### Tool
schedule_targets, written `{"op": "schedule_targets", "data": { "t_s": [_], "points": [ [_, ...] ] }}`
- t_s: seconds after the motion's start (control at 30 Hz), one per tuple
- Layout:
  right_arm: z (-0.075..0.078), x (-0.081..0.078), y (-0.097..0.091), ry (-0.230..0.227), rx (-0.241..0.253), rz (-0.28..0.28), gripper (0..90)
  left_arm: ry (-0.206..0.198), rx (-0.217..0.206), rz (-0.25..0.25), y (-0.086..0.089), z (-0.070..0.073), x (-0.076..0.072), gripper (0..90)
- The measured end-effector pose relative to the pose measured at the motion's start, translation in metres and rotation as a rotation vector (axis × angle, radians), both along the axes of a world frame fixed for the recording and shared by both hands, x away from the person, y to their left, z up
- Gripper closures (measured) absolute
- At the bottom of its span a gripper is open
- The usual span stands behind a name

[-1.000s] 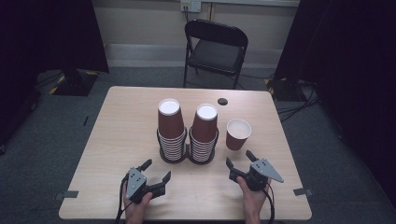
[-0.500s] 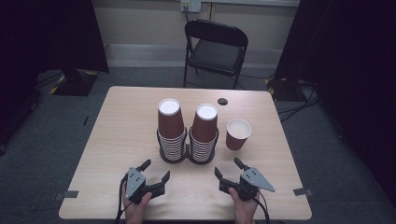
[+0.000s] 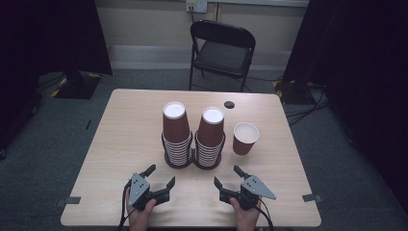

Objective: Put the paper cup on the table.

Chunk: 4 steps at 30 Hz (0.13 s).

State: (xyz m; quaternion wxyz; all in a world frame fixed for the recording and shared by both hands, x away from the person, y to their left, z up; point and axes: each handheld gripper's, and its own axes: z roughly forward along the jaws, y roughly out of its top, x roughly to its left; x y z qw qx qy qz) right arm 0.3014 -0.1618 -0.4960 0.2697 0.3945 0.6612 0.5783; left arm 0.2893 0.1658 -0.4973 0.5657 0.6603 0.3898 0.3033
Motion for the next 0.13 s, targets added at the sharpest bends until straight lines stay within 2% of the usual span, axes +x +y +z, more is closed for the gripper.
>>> {"op": "schedule_targets", "data": {
  "t_s": [0.1,0.13],
  "points": [
    [0.0003,0.0011,0.0019,0.005,-0.02,-0.014,12.7,0.003,-0.009,0.001,-0.0007,-0.0002,-0.0003,16.3],
    [0.0004,0.0018,0.0025,0.005,-0.029,-0.008,12.8,-0.002,0.001,0.005,-0.0002,-0.0001,-0.0002,16.3]
  ]
}}
